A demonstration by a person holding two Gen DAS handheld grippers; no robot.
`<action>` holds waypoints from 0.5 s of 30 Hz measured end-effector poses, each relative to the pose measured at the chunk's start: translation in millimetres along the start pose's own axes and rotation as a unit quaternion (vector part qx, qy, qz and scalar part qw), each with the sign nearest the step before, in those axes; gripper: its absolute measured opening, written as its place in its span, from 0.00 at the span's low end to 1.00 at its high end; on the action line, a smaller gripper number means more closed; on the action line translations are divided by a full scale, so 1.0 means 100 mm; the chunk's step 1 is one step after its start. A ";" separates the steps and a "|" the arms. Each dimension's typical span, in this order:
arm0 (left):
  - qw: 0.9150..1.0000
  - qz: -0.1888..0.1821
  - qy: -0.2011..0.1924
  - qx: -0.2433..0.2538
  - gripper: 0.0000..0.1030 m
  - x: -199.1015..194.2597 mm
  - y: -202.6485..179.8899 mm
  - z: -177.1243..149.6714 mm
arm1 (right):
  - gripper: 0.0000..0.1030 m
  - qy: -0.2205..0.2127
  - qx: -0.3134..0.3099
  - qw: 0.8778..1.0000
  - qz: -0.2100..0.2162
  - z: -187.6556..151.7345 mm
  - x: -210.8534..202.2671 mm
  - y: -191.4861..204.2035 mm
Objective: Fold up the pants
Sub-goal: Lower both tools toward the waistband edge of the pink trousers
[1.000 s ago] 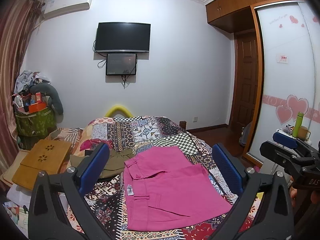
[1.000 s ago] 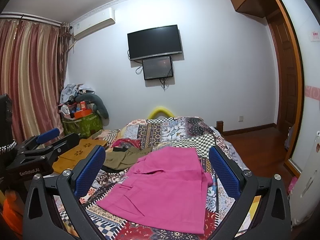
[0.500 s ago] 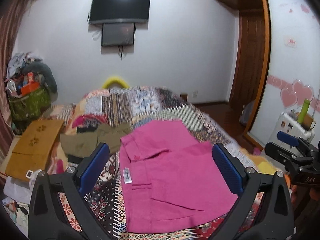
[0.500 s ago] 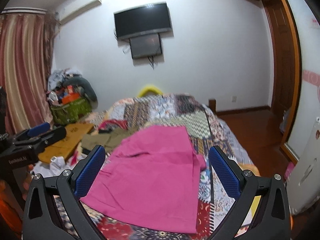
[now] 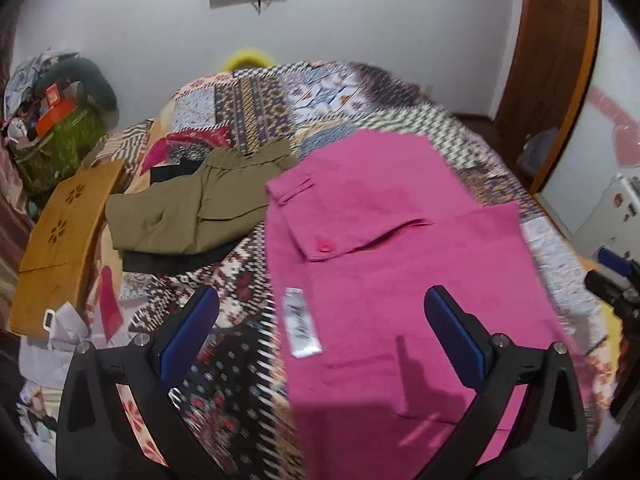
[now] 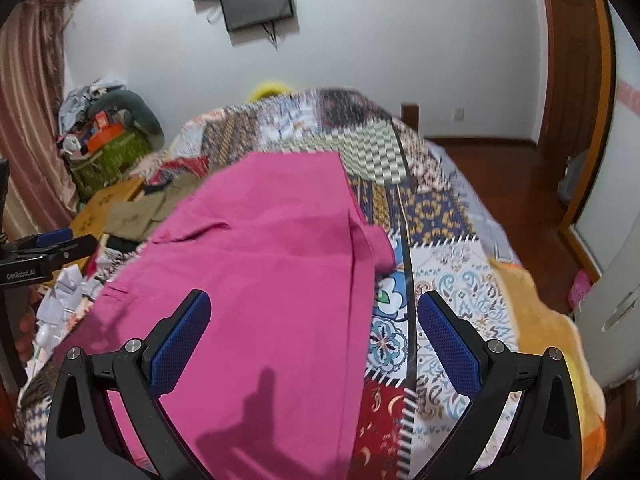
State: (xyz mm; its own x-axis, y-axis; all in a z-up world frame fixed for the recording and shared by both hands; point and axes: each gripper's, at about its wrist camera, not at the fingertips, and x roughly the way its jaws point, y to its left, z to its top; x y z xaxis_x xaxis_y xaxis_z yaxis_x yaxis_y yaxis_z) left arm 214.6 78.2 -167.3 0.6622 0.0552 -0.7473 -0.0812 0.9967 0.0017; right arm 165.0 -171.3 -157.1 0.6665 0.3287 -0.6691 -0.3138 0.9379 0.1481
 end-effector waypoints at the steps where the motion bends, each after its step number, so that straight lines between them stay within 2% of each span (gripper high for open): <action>1: 1.000 0.007 0.005 0.005 1.00 0.08 0.03 0.01 | 1.00 0.007 0.003 1.000 0.002 0.01 0.08 -0.05; 5: 1.000 0.001 0.030 0.008 1.00 0.30 0.15 0.04 | 1.00 0.036 0.017 0.999 0.009 0.06 0.34 -0.20; 7: 0.999 -0.011 0.044 -0.003 0.86 0.40 0.21 0.07 | 1.00 0.047 0.024 0.999 0.012 0.08 0.44 -0.25; 9: 0.998 -0.018 0.068 -0.003 0.77 0.54 0.24 0.10 | 0.99 0.056 0.026 0.998 0.015 0.11 0.54 -0.30; 15: 0.994 -0.036 0.106 0.015 0.61 0.83 0.16 0.14 | 0.86 0.085 0.034 0.995 0.041 0.16 0.82 -0.38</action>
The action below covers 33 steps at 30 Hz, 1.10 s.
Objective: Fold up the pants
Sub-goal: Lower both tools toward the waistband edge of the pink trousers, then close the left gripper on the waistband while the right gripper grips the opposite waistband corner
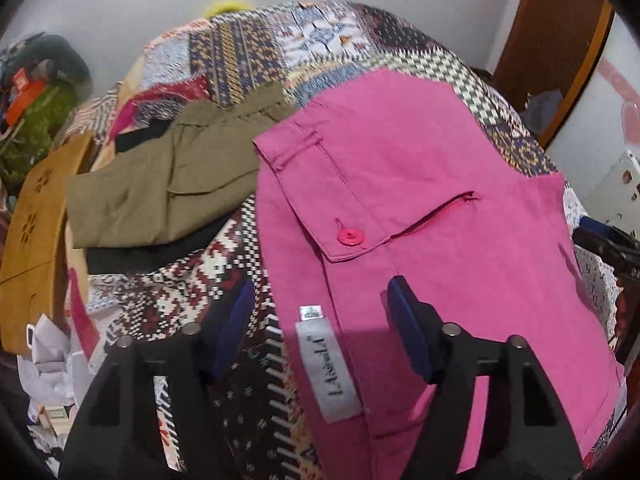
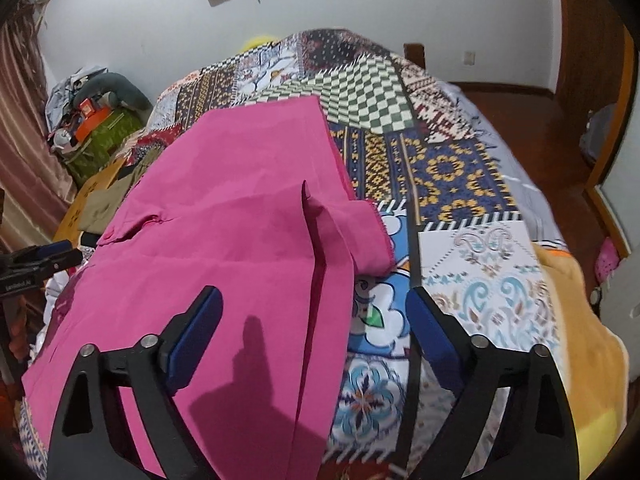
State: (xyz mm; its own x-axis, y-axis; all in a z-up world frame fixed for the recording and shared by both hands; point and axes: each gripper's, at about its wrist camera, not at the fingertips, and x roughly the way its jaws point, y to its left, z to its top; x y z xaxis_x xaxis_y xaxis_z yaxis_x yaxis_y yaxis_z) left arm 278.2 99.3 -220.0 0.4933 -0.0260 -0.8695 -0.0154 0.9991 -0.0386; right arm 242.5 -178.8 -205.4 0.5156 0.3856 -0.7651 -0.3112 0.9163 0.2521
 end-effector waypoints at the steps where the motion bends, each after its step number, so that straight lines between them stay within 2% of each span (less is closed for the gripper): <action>1: 1.000 -0.007 0.007 0.000 0.57 0.04 -0.01 0.01 | 0.83 0.004 0.002 1.000 0.005 0.01 0.04 -0.01; 2: 1.000 -0.013 0.013 -0.001 0.56 0.06 -0.01 0.02 | 0.78 0.008 0.002 1.000 0.009 0.03 0.07 -0.02; 6: 0.998 -0.049 0.039 -0.011 0.40 0.20 -0.02 0.06 | 0.67 0.028 -0.003 0.999 0.023 0.09 0.23 -0.03; 7: 0.997 -0.062 0.044 -0.019 0.33 0.21 0.00 0.07 | 0.62 0.034 -0.004 0.999 0.027 0.09 0.27 -0.02; 9: 0.993 -0.094 0.054 -0.048 0.30 0.25 0.06 0.08 | 0.53 0.043 -0.003 0.998 0.034 0.10 0.34 -0.02; 10: 0.991 -0.104 0.057 -0.057 0.29 0.26 0.09 0.07 | 0.45 0.049 0.000 0.998 0.039 0.10 0.38 -0.03; 11: 0.991 -0.108 0.057 -0.059 0.28 0.26 0.10 0.07 | 0.34 0.052 0.003 0.998 0.046 0.09 0.41 -0.04; 13: 0.991 -0.104 0.057 -0.055 0.19 0.25 0.10 0.07 | 0.24 0.052 0.001 0.997 0.051 0.07 0.44 -0.04; 16: 0.994 -0.091 0.052 -0.044 0.10 0.22 0.09 0.06 | 0.09 0.045 -0.014 0.998 0.034 0.07 0.42 -0.03; 23: 0.998 -0.035 0.036 0.025 0.09 0.22 -0.02 -0.05 | 0.05 0.036 -0.049 0.998 0.011 0.03 0.39 -0.01; 27: 0.999 -0.028 0.036 0.022 0.09 0.23 0.00 -0.06 | 0.05 0.034 -0.041 0.999 0.006 0.02 0.42 -0.04; 31: 0.999 -0.015 0.032 0.026 0.21 0.22 0.03 -0.05 | 0.05 0.043 -0.036 0.998 -0.010 0.04 0.42 -0.05; 33: 0.999 -0.008 0.025 0.025 0.24 0.18 0.06 -0.05 | 0.05 0.050 -0.032 0.998 -0.032 0.04 0.37 -0.12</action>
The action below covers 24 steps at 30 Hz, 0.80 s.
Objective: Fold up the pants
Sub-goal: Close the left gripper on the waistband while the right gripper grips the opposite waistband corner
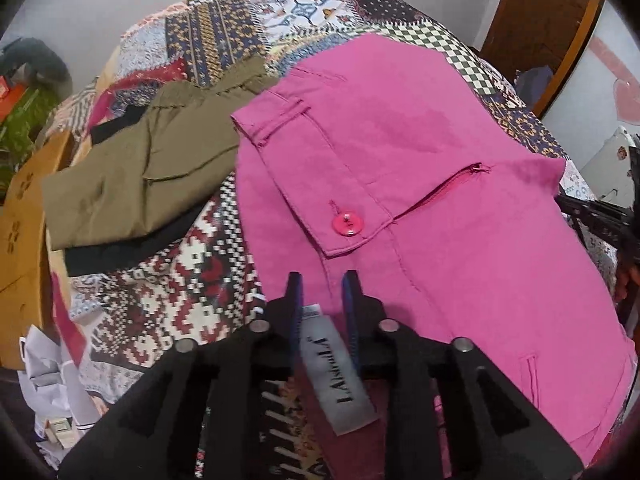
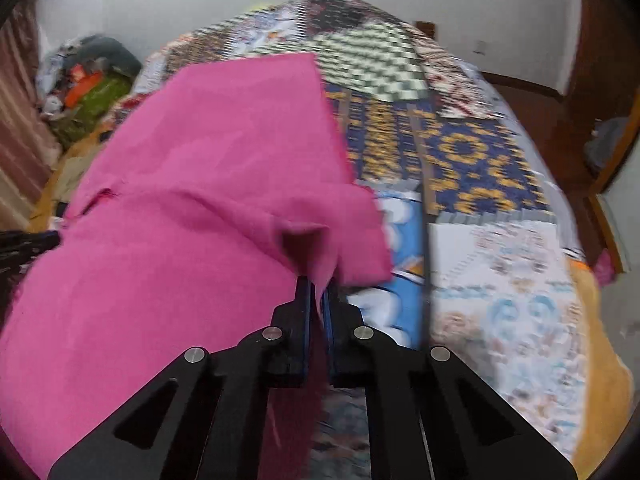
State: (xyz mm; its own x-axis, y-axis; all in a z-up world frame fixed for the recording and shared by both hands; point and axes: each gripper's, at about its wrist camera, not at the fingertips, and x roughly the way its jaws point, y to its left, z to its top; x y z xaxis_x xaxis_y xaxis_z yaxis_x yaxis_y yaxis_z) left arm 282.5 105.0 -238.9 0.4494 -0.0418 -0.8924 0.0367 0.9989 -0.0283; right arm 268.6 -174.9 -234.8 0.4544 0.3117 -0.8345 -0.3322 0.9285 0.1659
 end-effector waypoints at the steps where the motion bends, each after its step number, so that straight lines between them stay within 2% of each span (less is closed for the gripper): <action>1: 1.000 0.005 -0.002 -0.002 0.26 -0.02 0.01 -0.02 | 0.05 0.002 0.007 1.000 0.004 -0.01 -0.03 -0.05; 3: 1.000 0.021 -0.004 -0.007 0.26 -0.07 0.04 -0.01 | 0.05 0.001 0.019 1.000 0.005 -0.04 -0.14 -0.15; 7: 1.000 0.024 -0.019 -0.007 0.29 -0.17 0.05 0.09 | 0.08 -0.021 0.013 1.000 -0.013 -0.06 -0.38 -0.24; 8: 0.999 0.025 -0.024 -0.008 0.31 -0.19 0.05 0.13 | 0.14 -0.025 0.011 0.999 -0.017 -0.04 -0.42 -0.26; 9: 0.999 0.024 -0.029 -0.008 0.37 -0.21 0.06 0.17 | 0.18 -0.031 0.009 0.999 -0.020 -0.01 -0.45 -0.28; 10: 0.999 0.024 -0.033 -0.010 0.44 -0.22 0.06 0.20 | 0.30 -0.039 0.009 0.999 -0.021 0.01 -0.49 -0.28; 11: 0.999 0.025 -0.039 -0.012 0.47 -0.23 0.06 0.24 | 0.42 -0.048 0.010 0.999 -0.021 0.04 -0.52 -0.28; 13: 0.999 0.022 -0.043 -0.016 0.51 -0.21 0.07 0.34 | 0.48 -0.068 0.013 0.997 -0.019 0.11 -0.54 -0.27; 19: 0.999 0.011 -0.018 -0.029 0.52 0.02 0.08 0.47 | 0.49 -0.067 0.016 0.998 0.002 0.34 -0.31 -0.23; 24: 1.000 -0.011 0.007 -0.023 0.52 0.22 0.02 0.45 | 0.49 -0.030 0.017 0.999 0.009 0.37 0.05 -0.24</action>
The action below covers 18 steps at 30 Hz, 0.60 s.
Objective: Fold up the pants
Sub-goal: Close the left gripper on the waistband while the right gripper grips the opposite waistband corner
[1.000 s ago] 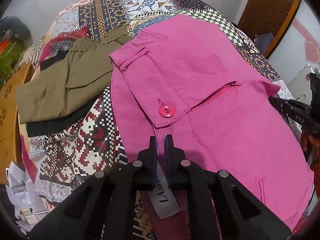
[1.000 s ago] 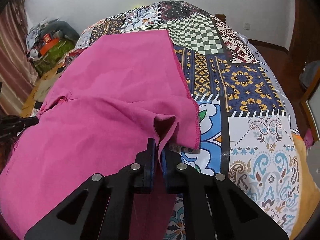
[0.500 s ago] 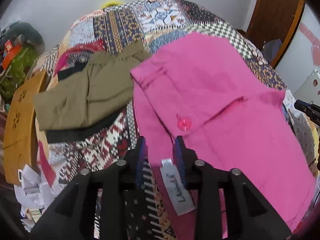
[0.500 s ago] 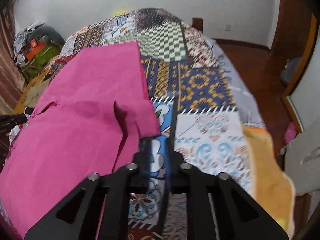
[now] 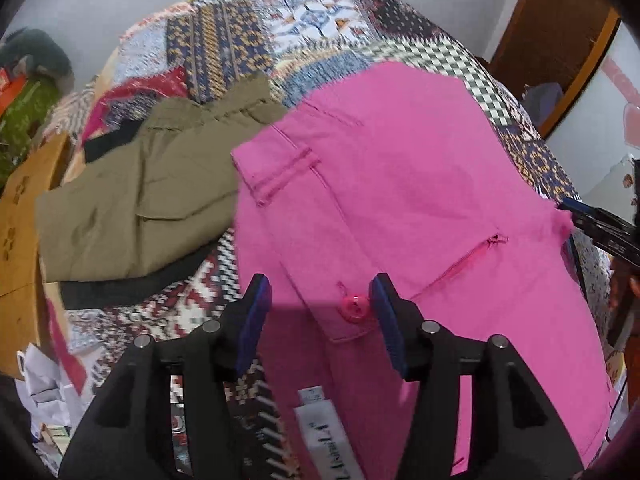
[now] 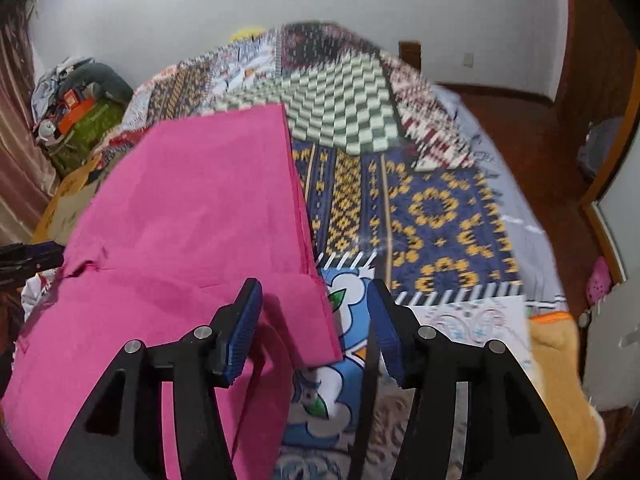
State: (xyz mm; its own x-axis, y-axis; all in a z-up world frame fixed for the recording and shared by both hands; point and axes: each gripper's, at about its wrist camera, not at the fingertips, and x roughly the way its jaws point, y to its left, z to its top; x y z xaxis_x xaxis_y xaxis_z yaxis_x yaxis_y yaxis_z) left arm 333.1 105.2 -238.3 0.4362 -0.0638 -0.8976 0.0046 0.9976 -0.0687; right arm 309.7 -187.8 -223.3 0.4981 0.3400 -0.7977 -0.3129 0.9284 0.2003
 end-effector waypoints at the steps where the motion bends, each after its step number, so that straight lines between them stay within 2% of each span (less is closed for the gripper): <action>1: 1.000 0.002 0.000 0.000 0.52 0.02 -0.01 -0.01 | 0.49 0.009 0.004 1.000 0.006 -0.01 0.06 -0.02; 3: 1.000 0.001 -0.003 -0.009 0.52 0.05 0.00 0.01 | 0.49 0.021 0.009 1.000 0.016 -0.02 0.14 -0.06; 6: 0.999 -0.020 0.004 -0.037 0.52 0.12 0.04 0.03 | 0.49 0.033 0.016 0.999 0.036 -0.07 0.22 -0.06; 7: 0.999 -0.026 0.006 -0.039 0.48 0.14 0.04 0.03 | 0.49 0.038 0.016 0.998 0.043 -0.09 0.24 -0.05; 12: 0.999 -0.025 0.004 -0.028 0.35 0.14 -0.05 0.04 | 0.25 0.052 -0.004 0.997 0.050 -0.16 0.33 0.03; 13: 1.000 -0.017 0.002 -0.024 0.28 0.14 -0.07 0.05 | 0.17 0.053 -0.013 0.997 0.047 -0.17 0.34 0.06; 14: 1.000 0.007 -0.001 -0.013 0.23 0.13 -0.11 0.04 | 0.12 0.054 -0.021 0.997 0.044 -0.17 0.36 0.08; 15: 1.000 0.026 -0.001 -0.004 0.14 0.13 -0.12 0.04 | 0.11 0.052 -0.029 0.997 0.040 -0.18 0.36 0.10; 18: 0.999 0.036 -0.001 0.012 0.13 0.15 -0.12 0.02 | 0.07 0.049 -0.052 0.997 0.025 -0.19 0.37 0.15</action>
State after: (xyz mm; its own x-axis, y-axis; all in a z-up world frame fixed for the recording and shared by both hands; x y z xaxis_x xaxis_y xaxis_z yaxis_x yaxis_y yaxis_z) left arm 341.4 92.6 -250.0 0.4375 0.0076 -0.8992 -0.0055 1.0000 0.0057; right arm 308.1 -163.8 -260.3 0.3992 0.3646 -0.8412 -0.4206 0.8881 0.1853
